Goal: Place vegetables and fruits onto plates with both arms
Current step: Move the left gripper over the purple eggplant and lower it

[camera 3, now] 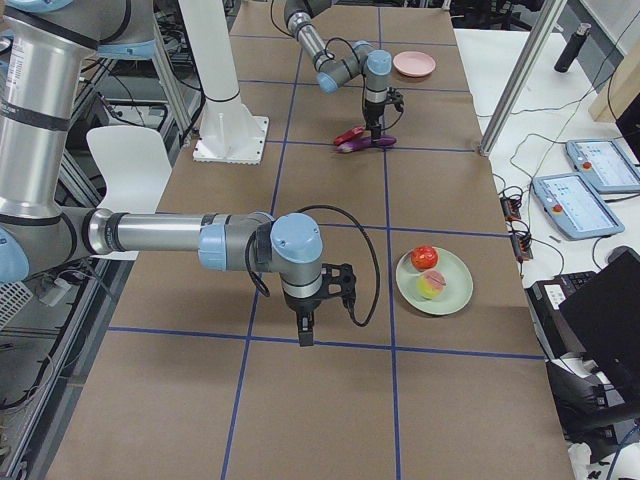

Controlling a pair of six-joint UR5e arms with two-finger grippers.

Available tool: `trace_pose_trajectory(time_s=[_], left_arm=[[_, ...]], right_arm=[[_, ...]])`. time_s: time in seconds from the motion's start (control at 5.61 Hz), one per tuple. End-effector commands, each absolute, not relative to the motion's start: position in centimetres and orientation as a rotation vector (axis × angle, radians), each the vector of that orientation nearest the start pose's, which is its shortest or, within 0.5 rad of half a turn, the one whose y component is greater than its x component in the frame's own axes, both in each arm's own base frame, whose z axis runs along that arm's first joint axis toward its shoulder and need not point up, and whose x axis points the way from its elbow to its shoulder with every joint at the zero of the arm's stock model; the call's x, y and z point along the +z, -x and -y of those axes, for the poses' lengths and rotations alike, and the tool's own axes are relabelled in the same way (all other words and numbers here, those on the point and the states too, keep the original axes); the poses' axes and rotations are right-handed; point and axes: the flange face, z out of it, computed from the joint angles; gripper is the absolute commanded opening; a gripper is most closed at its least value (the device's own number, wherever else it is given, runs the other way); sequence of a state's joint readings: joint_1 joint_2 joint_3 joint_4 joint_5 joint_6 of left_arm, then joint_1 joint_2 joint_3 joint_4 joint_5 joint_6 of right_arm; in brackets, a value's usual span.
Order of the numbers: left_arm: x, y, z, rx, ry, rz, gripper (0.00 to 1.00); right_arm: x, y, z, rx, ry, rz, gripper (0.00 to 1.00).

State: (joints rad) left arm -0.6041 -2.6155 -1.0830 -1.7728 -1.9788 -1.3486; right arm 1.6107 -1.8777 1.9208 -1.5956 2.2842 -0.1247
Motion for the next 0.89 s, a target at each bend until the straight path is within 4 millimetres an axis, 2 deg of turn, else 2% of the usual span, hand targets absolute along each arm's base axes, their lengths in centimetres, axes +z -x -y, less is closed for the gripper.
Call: trace_pose_trajectory(time_s=[0.0,0.71], left_arm=[[17.0,-64.3,54.6,-0.194,0.063,-0.834,0.94],[16.7,-66.1,54.8,-0.190,0.079,-0.813,0.81]], right_arm=[[62.6,-8.3,36.2,-0.088,-0.074,0.710,1.00],[62.9,-8.3,36.2,-0.086,-0.068,0.710,1.00]])
